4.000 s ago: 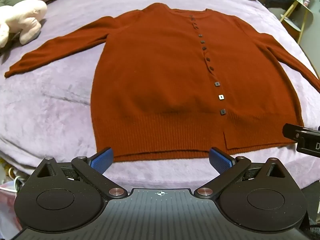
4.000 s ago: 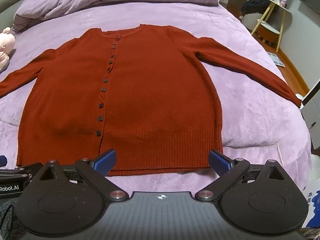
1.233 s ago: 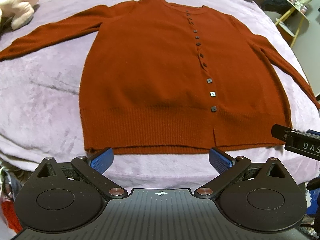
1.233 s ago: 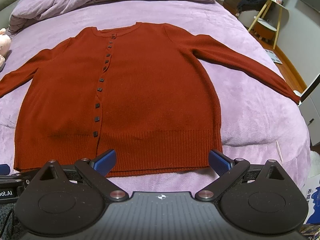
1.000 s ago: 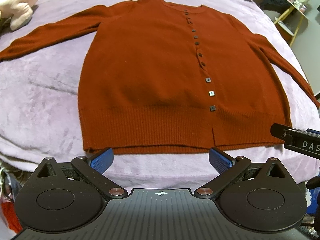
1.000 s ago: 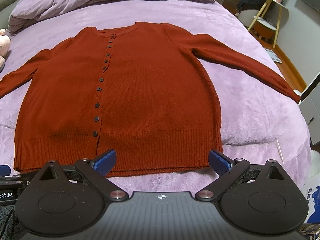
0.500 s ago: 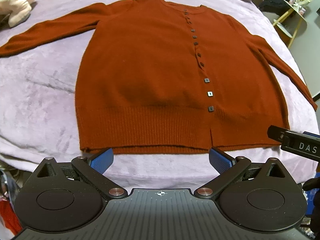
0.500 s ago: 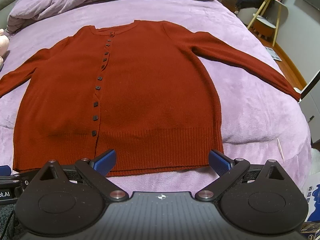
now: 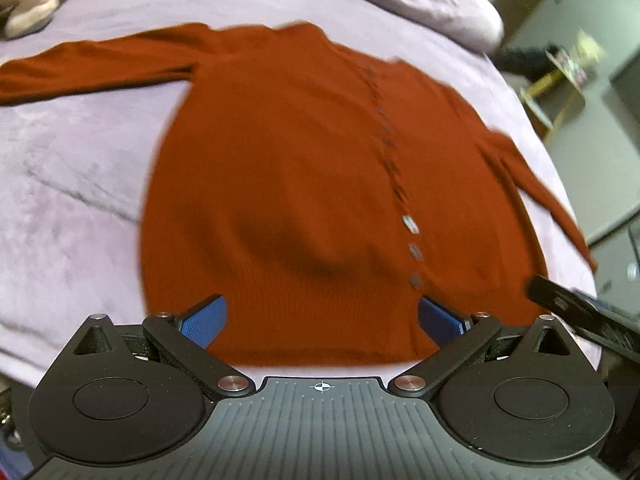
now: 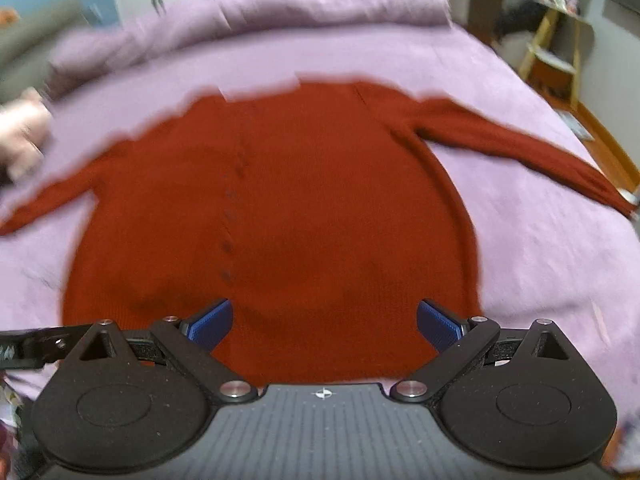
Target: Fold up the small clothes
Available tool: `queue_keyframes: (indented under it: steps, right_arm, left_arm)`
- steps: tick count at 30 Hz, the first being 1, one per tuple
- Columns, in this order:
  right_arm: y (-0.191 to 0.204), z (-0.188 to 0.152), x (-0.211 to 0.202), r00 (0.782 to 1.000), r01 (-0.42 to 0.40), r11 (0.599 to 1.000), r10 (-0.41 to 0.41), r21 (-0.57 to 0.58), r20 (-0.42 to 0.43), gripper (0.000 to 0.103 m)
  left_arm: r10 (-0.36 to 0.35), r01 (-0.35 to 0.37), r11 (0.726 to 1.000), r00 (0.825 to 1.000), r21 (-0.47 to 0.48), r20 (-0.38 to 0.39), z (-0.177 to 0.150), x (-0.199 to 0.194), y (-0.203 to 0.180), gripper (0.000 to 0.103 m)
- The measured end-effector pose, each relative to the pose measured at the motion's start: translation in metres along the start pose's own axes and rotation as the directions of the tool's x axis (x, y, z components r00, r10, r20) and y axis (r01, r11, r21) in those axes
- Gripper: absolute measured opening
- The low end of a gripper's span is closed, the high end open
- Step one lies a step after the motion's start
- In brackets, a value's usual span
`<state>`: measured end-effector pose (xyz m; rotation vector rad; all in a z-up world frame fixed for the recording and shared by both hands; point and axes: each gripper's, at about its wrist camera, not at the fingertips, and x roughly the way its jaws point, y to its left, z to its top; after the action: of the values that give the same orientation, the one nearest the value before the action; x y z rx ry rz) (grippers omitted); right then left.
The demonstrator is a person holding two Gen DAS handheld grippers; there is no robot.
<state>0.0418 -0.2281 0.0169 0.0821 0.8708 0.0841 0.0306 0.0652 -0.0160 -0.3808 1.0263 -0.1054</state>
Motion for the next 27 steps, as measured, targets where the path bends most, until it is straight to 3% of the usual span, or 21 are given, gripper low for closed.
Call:
queue_keyframes:
  steps: [3, 6, 11, 12, 14, 17, 20, 24, 25, 27]
  right_arm:
    - [-0.004, -0.002, 0.001, 0.989, -0.077, 0.997, 0.076, -0.001, 0.126, 0.099]
    - [-0.005, 0.003, 0.011, 0.988, -0.085, 0.996, 0.082, 0.017, 0.130, 0.099]
    - [-0.008, 0.014, 0.042, 0.994, -0.110, 0.988, 0.108, 0.112, 0.022, 0.096]
    - [-0.008, 0.014, 0.048, 0.994, -0.106, 0.987, 0.105, 0.118, 0.012, 0.092]
    - [-0.004, 0.018, 0.058, 0.996, -0.092, 0.989, 0.093, 0.116, -0.004, 0.088]
    - [-0.001, 0.020, 0.067, 0.996, -0.092, 0.988, 0.094, 0.122, -0.010, 0.082]
    - [0.002, 0.026, 0.073, 0.996, -0.084, 0.989, 0.086, 0.118, -0.011, 0.081]
    - [0.006, 0.032, 0.081, 0.997, -0.076, 0.991, 0.078, 0.114, -0.014, 0.075]
    - [0.007, 0.034, 0.082, 0.997, -0.075, 0.991, 0.077, 0.112, -0.014, 0.073]
    - [0.007, 0.036, 0.084, 0.997, -0.071, 0.992, 0.073, 0.108, -0.011, 0.070]
  left_arm:
    - [0.025, -0.013, 0.992, 0.995, -0.129, 0.093, 0.033, -0.001, 0.048, 0.103]
    - [0.097, -0.032, 0.958, 0.971, -0.285, 0.218, 0.069, -0.004, 0.112, 0.103]
    - [0.279, -0.091, 0.849, 0.913, -0.520, 0.296, 0.122, 0.000, 0.231, 0.097]
    - [0.313, -0.108, 0.826, 0.904, -0.553, 0.290, 0.127, 0.002, 0.249, 0.090]
    - [0.348, -0.113, 0.769, 0.899, -0.629, 0.265, 0.132, 0.010, 0.283, 0.086]
    - [0.335, 0.001, 0.665, 0.893, -0.746, 0.299, 0.129, 0.016, 0.329, 0.079]
    - [0.297, 0.150, 0.599, 0.871, -0.787, 0.392, 0.127, 0.018, 0.358, 0.075]
    - [0.295, 0.224, 0.541, 0.852, -0.811, 0.433, 0.131, 0.022, 0.382, 0.046]
    - [0.296, 0.235, 0.527, 0.850, -0.817, 0.436, 0.129, 0.020, 0.388, 0.033]
    - [0.291, 0.248, 0.495, 0.856, -0.833, 0.428, 0.130, 0.021, 0.399, 0.017]
